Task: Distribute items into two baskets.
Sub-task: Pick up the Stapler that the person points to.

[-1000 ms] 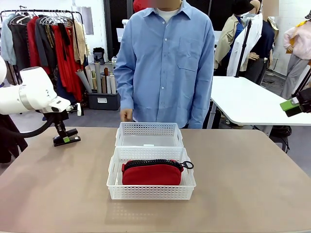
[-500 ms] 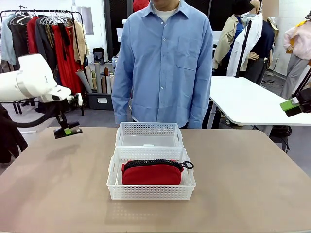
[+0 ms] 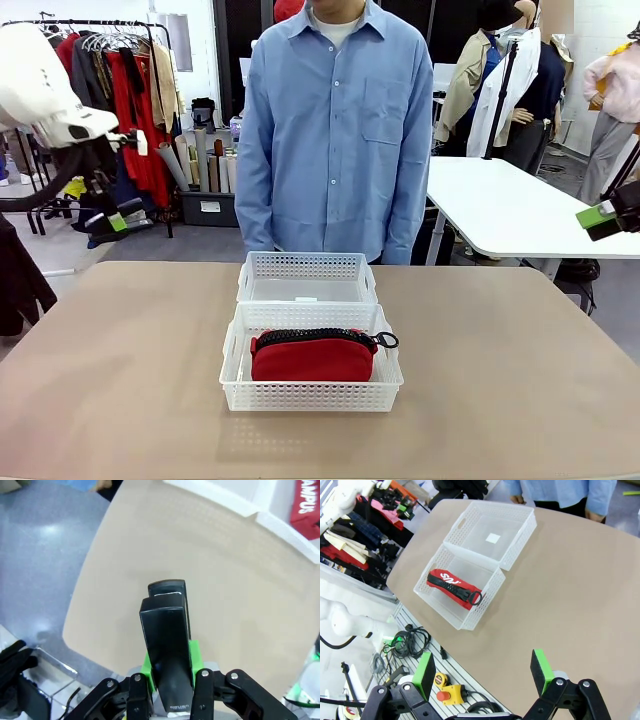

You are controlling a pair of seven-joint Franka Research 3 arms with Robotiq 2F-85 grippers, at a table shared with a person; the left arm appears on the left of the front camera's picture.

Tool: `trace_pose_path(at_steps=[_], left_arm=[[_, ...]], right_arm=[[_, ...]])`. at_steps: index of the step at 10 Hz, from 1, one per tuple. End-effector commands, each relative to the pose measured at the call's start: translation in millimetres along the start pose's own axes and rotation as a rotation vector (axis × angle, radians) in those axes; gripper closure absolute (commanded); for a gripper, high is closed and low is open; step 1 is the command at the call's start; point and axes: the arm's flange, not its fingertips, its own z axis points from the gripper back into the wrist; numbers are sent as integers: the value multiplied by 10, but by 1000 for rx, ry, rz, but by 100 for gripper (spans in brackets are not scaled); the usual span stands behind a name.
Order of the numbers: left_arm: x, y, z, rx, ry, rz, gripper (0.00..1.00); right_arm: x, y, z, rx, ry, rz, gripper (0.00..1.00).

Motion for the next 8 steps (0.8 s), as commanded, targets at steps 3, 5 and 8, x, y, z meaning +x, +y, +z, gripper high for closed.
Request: trace_pose_path(at_steps=[3,5,8], left_arm=[[-80,-596,339,43,-42,-103,100],[-98,-695,397,61,-84,-103,100],[2,-671,445,46,-38,-96,100]], right_arm=[[8,0,20,-4,6,2,0],[8,0,20,-4,6,2,0],[8,0,20,-4,6,2,0]])
